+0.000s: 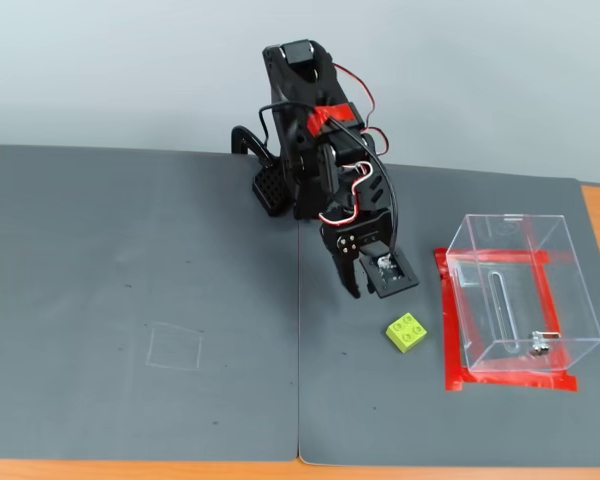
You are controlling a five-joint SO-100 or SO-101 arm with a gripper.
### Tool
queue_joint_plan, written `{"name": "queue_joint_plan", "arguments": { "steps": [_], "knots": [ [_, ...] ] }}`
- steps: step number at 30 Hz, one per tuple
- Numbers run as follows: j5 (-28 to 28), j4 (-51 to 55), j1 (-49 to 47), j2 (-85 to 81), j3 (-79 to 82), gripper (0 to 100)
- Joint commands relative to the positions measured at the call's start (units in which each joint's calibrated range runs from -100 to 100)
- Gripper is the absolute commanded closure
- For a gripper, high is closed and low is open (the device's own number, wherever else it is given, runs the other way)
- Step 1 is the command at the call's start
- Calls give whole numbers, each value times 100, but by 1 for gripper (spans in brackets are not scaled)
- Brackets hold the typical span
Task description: Pick the green lego block and place it into the transparent box
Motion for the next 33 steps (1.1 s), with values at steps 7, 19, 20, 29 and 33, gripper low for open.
{"name": "queue_joint_plan", "arguments": {
  "steps": [7, 19, 20, 29, 33],
  "knots": [
    [19, -742, -122, 74, 55, 85],
    [25, -708, -323, 557, -44, 75],
    [25, -716, -353, 591, -44, 75],
    [4, -673, -651, 625, -26, 64],
    [-7, -682, -666, 625, -26, 64]
  ]
}}
